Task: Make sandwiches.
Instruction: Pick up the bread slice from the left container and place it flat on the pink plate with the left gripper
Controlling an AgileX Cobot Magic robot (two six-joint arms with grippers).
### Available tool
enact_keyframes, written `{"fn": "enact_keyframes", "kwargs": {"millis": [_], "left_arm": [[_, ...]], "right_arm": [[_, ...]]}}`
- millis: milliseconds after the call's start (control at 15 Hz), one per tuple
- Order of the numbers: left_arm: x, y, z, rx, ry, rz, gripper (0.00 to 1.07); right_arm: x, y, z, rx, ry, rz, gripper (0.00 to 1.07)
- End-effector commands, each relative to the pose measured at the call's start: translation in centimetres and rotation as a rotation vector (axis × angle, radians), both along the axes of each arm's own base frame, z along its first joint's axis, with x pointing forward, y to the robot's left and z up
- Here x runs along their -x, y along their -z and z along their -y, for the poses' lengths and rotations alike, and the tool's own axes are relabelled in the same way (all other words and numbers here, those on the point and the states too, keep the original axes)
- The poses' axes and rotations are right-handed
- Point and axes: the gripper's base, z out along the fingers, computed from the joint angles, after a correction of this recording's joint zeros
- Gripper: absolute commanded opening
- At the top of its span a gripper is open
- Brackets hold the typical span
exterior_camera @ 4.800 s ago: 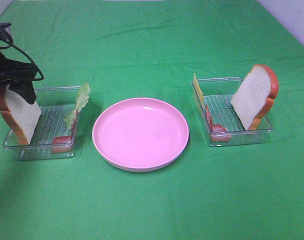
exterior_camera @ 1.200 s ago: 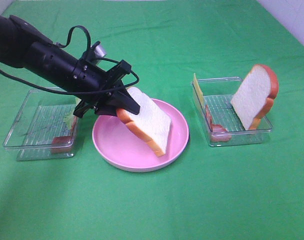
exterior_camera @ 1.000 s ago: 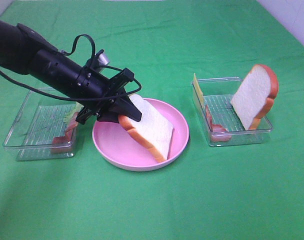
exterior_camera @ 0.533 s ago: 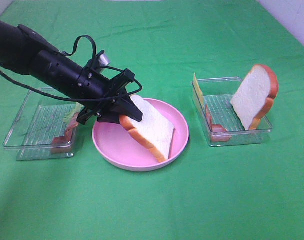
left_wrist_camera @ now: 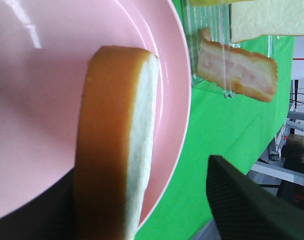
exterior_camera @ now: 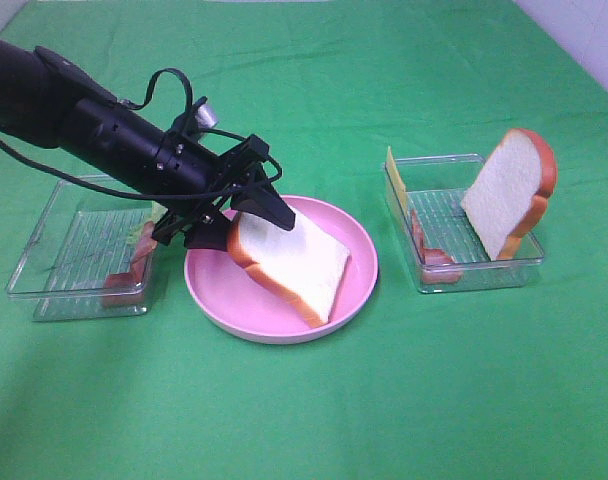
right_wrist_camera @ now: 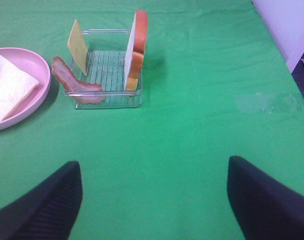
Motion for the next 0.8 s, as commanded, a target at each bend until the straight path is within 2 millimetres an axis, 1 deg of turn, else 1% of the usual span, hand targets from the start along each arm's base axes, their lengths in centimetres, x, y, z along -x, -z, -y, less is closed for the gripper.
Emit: {"fn": "enact_keyframes", "kwargs": {"millis": [67, 333, 600, 800], "left_arm": [[0.1, -1.2, 0.2, 0.011, 0.001, 0.031, 0.66], [0.1, -1.8, -0.1, -0.026, 0.014, 0.078, 0.66], [-0.1, -3.7, -0.4, -0.050, 0.003, 0.166, 0.66], [-0.1, -4.2, -0.5, -0.068, 0.021, 0.190, 0.66]], "right_arm": [[0.2, 0.0, 0.0, 0.010, -0.001, 0.014, 0.75], [0.2, 0.0, 0.0, 0.010, -0.001, 0.014, 0.75], [0.2, 0.0, 0.0, 0.010, -0.001, 0.014, 0.75], [0.2, 0.0, 0.0, 0.010, -0.001, 0.014, 0.75]]}}
